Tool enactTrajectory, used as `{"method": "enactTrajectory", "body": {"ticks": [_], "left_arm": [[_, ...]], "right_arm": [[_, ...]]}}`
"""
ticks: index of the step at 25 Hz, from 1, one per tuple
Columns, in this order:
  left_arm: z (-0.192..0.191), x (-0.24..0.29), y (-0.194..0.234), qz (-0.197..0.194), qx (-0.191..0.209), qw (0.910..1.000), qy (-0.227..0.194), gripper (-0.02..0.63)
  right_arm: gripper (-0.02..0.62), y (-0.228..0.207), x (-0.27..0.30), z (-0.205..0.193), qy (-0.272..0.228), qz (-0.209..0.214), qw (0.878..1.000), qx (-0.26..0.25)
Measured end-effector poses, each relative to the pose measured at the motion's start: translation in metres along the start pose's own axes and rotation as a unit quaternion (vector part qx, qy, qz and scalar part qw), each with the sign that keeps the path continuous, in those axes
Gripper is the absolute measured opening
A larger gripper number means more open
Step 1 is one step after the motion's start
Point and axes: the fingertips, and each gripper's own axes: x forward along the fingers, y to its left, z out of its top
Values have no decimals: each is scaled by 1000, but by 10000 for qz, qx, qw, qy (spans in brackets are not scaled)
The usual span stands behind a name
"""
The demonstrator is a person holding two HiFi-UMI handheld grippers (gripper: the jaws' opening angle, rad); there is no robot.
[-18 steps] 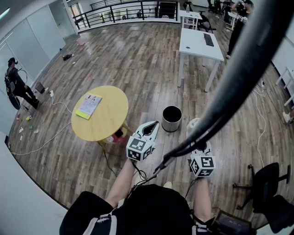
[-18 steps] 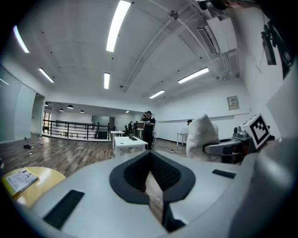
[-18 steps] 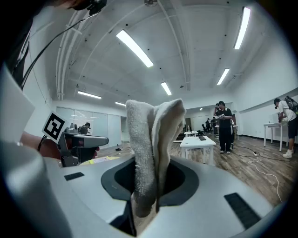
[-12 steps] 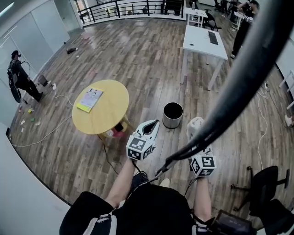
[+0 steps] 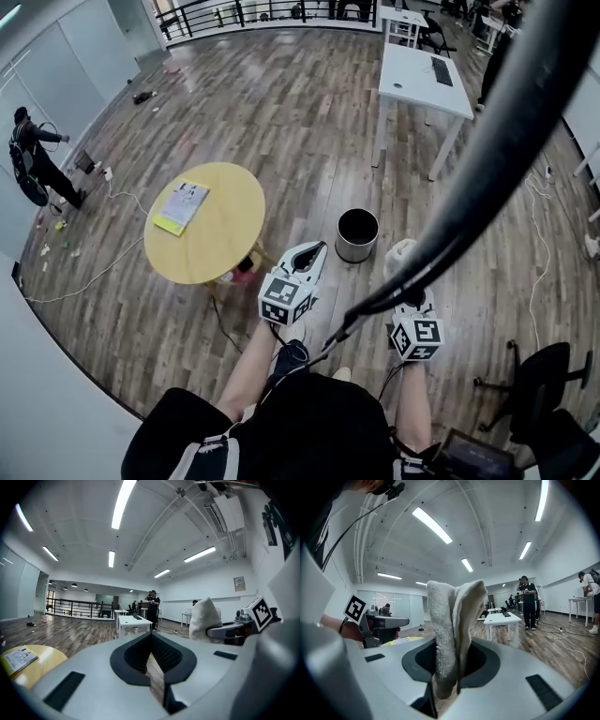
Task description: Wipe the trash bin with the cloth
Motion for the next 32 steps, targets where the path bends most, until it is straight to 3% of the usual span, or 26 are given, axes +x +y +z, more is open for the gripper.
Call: {"method": "enactTrajectory", "body": {"ticks": [5, 11, 17, 26, 32], "left_arm": [[16, 29, 52, -175, 26, 9998, -42, -5], [39, 54, 119, -308, 323, 9987, -248, -5], [38, 74, 156, -678, 292, 9971, -191, -5], [38, 111, 172, -601, 265, 9975, -251, -5], [13, 134, 172, -399, 237, 9989, -110, -5]], "right_arm": [[95, 10, 52, 21, -173, -137, 9998, -21], [95, 26, 115, 45, -381, -395, 9984, -130], [95, 35, 156, 51, -385, -662, 9970, -146], [95, 18, 191, 56, -370, -524, 9975, -282], [95, -7, 206, 26, -152, -406, 9990, -146]]}}
